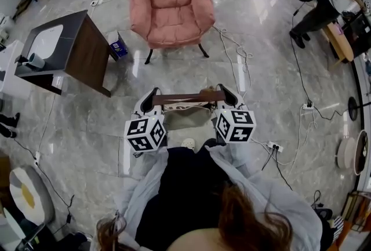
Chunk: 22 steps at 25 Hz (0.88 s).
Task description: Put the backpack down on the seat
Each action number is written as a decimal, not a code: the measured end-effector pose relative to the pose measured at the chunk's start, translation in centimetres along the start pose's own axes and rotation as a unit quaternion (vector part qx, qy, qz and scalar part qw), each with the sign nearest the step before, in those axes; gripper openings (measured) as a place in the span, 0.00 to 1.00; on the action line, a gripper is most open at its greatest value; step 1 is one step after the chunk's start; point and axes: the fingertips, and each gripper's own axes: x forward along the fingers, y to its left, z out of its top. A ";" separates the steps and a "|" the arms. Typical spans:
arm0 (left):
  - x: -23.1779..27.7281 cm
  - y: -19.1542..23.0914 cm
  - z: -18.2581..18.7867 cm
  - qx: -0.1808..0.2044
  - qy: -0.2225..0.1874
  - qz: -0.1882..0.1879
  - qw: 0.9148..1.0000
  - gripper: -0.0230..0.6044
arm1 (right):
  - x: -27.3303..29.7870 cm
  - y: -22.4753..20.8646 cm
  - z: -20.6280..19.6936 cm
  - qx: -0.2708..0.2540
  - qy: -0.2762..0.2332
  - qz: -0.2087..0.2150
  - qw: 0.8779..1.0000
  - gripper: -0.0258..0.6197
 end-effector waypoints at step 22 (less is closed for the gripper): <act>8.4 4.9 -0.5 -0.040 0.033 0.056 0.997 0.06 | 10.9 -1.5 0.9 0.013 0.057 0.041 0.997 0.05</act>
